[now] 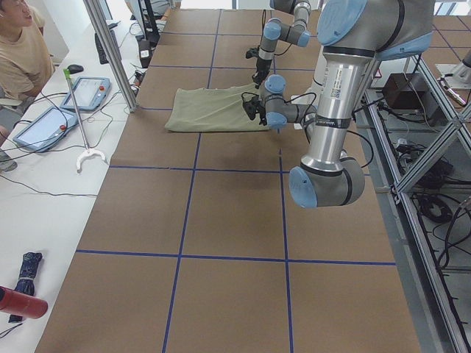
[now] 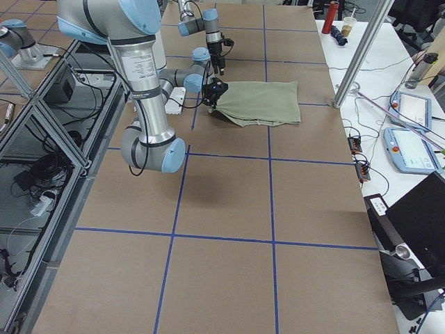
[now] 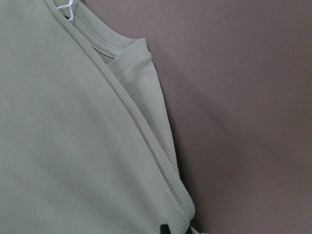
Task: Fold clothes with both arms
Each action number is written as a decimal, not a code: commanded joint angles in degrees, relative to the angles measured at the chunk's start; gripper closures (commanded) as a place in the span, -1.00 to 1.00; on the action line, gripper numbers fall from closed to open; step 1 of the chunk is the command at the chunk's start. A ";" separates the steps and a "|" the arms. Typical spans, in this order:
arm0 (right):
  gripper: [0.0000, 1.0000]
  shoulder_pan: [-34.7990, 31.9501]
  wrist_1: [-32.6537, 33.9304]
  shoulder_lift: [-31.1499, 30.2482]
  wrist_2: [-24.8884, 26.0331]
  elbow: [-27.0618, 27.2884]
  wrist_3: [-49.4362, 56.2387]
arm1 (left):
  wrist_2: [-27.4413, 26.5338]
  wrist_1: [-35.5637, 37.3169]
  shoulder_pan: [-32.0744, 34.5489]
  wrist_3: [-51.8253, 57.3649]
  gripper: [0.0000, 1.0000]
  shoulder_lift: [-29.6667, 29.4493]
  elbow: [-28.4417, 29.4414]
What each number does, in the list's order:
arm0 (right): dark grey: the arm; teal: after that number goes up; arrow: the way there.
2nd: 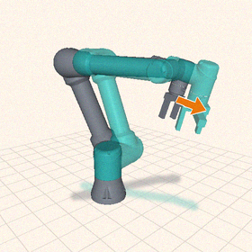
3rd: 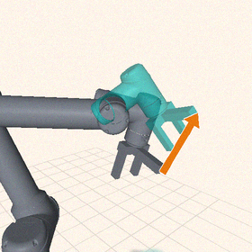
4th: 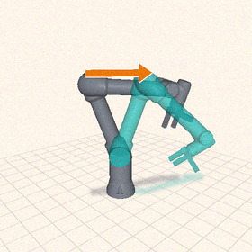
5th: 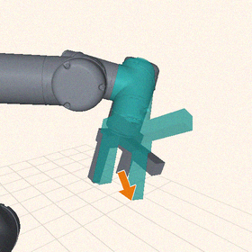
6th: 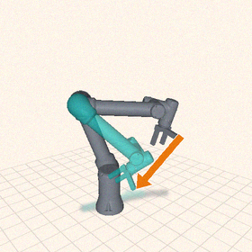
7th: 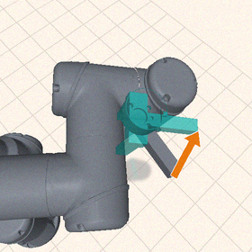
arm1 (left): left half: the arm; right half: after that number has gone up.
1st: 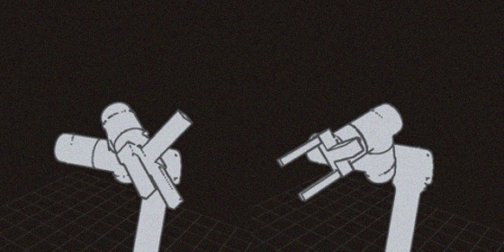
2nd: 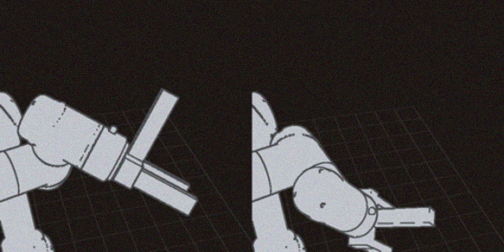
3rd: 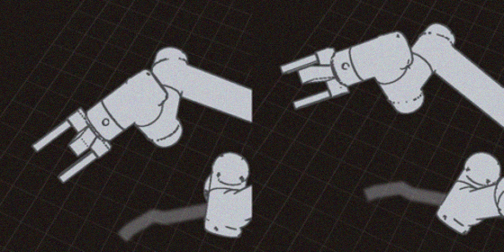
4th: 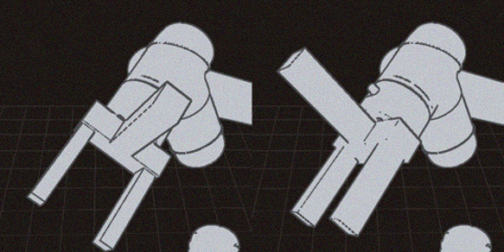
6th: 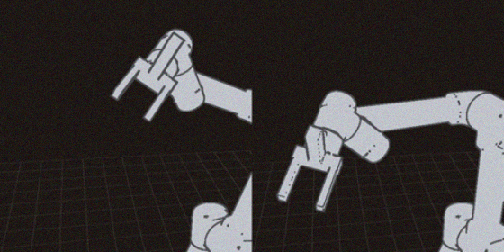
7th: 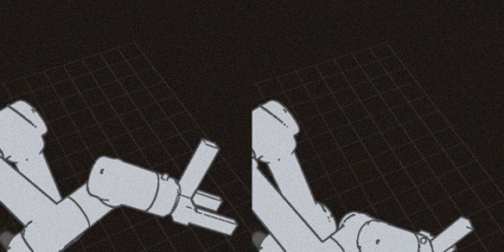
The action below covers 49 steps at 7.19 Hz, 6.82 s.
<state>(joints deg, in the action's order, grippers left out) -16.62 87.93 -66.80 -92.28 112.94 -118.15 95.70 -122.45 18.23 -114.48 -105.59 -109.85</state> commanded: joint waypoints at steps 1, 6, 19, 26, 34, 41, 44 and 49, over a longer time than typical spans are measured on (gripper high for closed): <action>1.00 0.00 -0.04 0.00 0.00 0.00 0.03 | -0.34 3.25 -2.57 -0.13 -0.48 0.13 0.51; 1.00 0.09 0.05 0.09 0.00 0.00 0.03 | -0.43 3.36 -5.13 -0.13 -0.24 -0.57 1.13; 1.00 0.53 0.05 -0.09 0.78 0.52 -0.15 | -0.78 4.84 -3.90 0.75 1.00 -0.23 -4.89; 1.00 -4.17 8.67 0.08 7.30 15.22 -9.91 | 3.76 16.52 8.18 6.16 1.00 -8.62 -13.41; 1.00 -19.94 -13.29 15.02 -2.81 -23.25 -6.04 | 4.93 3.63 20.44 18.24 1.00 -19.20 16.22; -1.00 -34.00 -20.17 23.73 -11.78 -44.65 33.33 | -0.61 -13.78 26.95 30.63 -0.17 -24.84 38.75; -1.00 -34.90 -20.26 17.85 -14.94 -38.77 39.41 | 1.92 -13.26 28.09 43.44 -0.17 -19.14 32.09; 1.00 -17.52 -19.99 18.55 -3.20 -32.69 28.77 | 12.92 -12.99 33.28 48.57 -0.23 -15.78 29.61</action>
<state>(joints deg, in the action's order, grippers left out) -38.45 67.77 -48.42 -99.87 80.12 -88.92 107.35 -135.44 51.21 -66.43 -121.77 -80.11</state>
